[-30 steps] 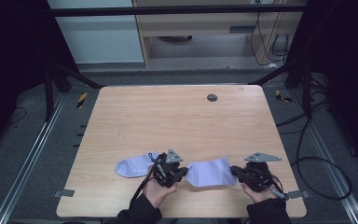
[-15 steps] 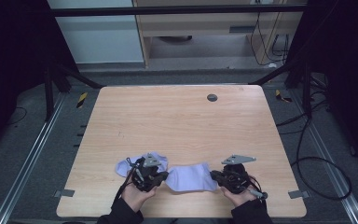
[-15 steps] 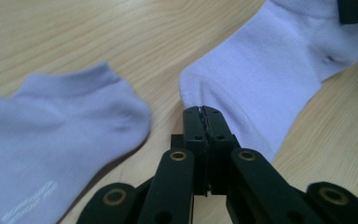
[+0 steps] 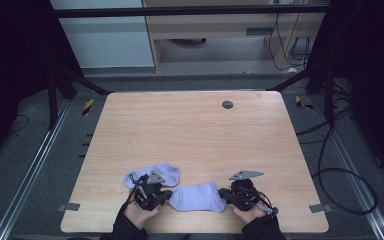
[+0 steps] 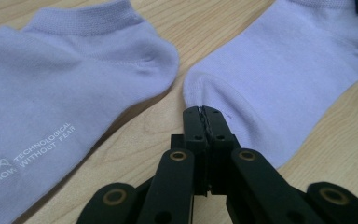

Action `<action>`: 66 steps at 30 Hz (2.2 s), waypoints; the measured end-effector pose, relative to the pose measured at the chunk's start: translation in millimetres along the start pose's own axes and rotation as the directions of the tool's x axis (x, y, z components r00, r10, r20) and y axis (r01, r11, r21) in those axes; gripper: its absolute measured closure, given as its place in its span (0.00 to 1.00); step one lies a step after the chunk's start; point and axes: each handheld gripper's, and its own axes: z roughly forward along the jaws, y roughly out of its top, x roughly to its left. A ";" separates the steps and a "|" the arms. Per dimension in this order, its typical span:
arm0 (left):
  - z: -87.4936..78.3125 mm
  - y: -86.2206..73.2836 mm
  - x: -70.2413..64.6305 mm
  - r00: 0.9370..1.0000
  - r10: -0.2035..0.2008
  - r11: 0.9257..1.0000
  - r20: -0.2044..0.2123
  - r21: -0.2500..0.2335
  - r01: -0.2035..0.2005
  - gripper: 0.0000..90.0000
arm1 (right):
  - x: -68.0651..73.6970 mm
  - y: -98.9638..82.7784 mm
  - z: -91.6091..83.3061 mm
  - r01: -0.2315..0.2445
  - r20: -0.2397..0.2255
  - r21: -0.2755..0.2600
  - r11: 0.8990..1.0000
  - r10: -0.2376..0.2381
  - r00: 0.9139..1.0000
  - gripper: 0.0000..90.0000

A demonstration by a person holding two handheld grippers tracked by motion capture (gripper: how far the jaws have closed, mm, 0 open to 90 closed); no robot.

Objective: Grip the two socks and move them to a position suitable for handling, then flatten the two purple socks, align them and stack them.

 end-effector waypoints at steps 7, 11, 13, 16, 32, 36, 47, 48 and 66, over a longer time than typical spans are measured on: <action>1.6 -2.3 2.0 1.000 -0.011 1.000 -0.008 -0.002 0.011 0.97 | 1.0 -3.1 5.2 0.008 0.002 0.019 1.000 -0.008 1.000 0.90; -2.1 -2.1 2.8 1.000 -0.009 1.000 -0.026 -0.021 0.008 0.86 | 0.9 -2.6 2.6 0.011 0.002 0.000 1.000 -0.011 1.000 0.85; -5.4 -1.1 4.7 0.999 -0.013 0.999 -0.042 -0.033 0.011 0.80 | 0.1 -2.1 0.0 0.006 0.009 -0.011 1.000 -0.006 1.000 0.82; -12.5 0.6 10.5 0.997 -0.027 0.998 -0.067 -0.065 0.023 0.72 | -3.0 -1.0 -4.2 0.001 0.020 -0.043 0.999 0.000 1.000 0.79; -48.1 -1.7 62.1 0.974 -0.122 0.980 -0.191 -0.181 0.087 0.48 | -8.5 19.9 -12.2 0.026 0.073 -0.137 0.990 -0.016 0.997 0.51; -55.1 -6.5 78.9 0.963 -0.158 0.974 -0.219 -0.192 0.117 0.48 | -4.6 28.2 -9.3 0.034 0.075 -0.158 0.987 -0.023 0.997 0.44; -62.9 -18.0 101.8 0.945 -0.194 0.970 -0.264 -0.198 0.144 0.46 | 18.2 60.1 18.5 0.056 0.065 -0.177 0.983 -0.045 0.997 0.37; -62.7 -18.8 102.7 0.944 -0.194 0.970 -0.267 -0.194 0.144 0.46 | 20.2 62.7 20.9 0.053 0.063 -0.177 0.983 -0.043 0.997 0.37; -54.6 -26.4 114.6 0.933 -0.191 0.975 -0.305 -0.167 0.146 0.57 | 57.1 101.4 72.7 0.088 0.035 -0.133 0.987 -0.085 0.996 0.44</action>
